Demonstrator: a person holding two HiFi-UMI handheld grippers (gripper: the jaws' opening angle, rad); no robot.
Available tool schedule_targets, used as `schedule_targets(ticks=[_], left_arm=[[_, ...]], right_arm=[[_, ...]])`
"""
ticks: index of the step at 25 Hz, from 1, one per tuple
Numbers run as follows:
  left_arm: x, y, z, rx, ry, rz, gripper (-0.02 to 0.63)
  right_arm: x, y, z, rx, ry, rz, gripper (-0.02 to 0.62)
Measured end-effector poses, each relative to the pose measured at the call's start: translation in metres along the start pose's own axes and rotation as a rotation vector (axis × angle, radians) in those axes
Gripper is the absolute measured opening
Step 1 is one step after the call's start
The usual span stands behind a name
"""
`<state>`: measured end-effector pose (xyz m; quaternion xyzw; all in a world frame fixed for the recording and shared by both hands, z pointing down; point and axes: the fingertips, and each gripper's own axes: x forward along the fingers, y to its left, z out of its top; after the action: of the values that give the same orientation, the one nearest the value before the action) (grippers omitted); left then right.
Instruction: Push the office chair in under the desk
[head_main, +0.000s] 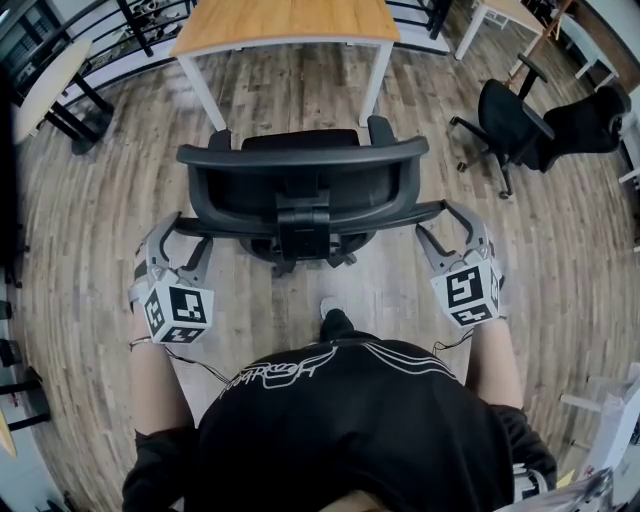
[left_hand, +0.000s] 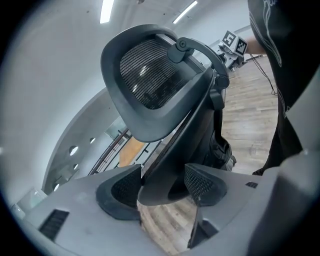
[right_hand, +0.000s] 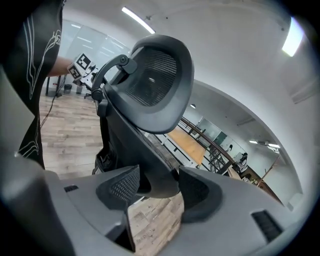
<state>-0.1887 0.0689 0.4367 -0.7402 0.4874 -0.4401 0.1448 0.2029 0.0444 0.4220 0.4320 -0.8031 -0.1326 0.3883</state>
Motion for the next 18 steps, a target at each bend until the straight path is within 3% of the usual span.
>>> schedule_targets(ticks=[18], left_arm=[[0.023, 0.020, -0.001, -0.035, -0.011, 0.010, 0.270]], right_arm=[[0.028, -0.014, 0.006, -0.057, 0.027, 0.015, 0.258]])
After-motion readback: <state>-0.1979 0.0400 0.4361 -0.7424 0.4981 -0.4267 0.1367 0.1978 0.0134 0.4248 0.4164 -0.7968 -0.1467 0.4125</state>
